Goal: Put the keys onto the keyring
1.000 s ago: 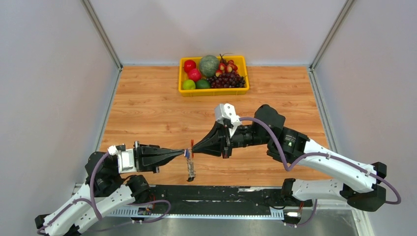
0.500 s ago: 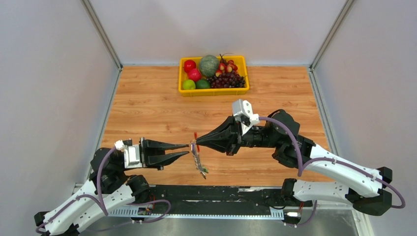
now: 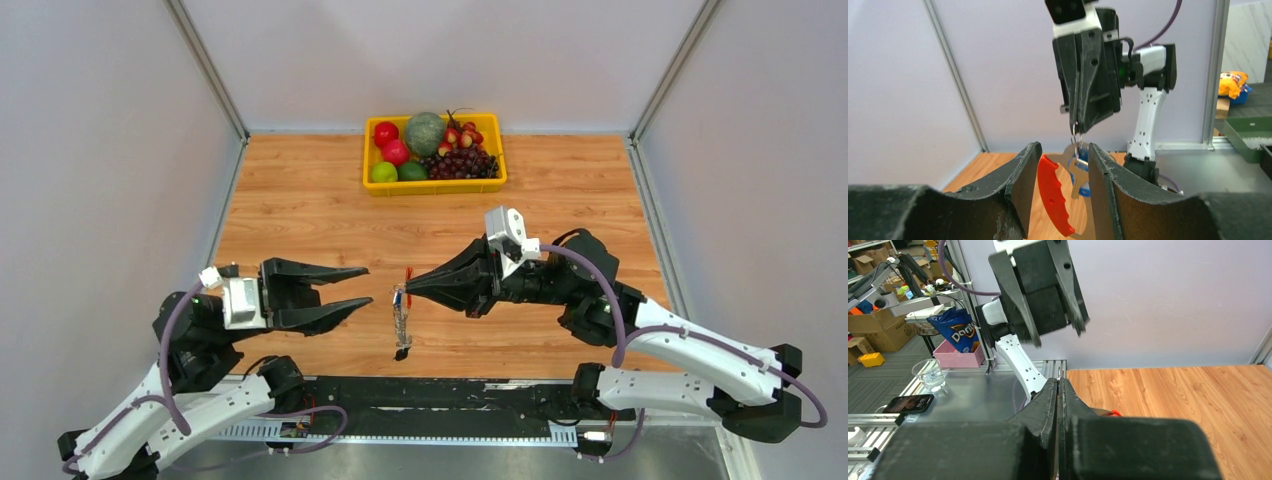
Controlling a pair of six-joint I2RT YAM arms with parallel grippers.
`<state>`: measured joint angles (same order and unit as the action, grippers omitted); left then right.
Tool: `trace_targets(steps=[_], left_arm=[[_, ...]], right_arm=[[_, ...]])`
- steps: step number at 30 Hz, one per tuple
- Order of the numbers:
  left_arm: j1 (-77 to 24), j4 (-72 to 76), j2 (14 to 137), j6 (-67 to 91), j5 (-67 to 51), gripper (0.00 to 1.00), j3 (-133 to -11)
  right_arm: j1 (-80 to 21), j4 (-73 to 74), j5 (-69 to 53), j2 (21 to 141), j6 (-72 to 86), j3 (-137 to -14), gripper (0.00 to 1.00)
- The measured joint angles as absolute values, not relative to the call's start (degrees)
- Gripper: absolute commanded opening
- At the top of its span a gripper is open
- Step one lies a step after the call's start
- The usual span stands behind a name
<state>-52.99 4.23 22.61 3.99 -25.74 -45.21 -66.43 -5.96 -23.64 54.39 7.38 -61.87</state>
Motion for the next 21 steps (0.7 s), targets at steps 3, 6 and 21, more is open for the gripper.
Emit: trace_targets(steps=[3, 6, 21], left_arm=[[-52.99, 3.6, 23.46, 4.89, -24.93, 0.52, -48.6], [-52.99, 3.62, 24.21, 6.33, -24.93, 0.53, -50.35], [-52.99, 8.1, 30.63, 15.86, -25.89, 0.54, -49.54]], right_arm=[[-66.39, -6.42, -23.57, 53.56, 7.38, -60.99, 0.0], [-66.37, -7.46, -23.57, 52.97, 7.49, -60.42, 0.0], [-66.3, -13.06, -23.14, 51.68, 7.86, -58.89, 0.0]])
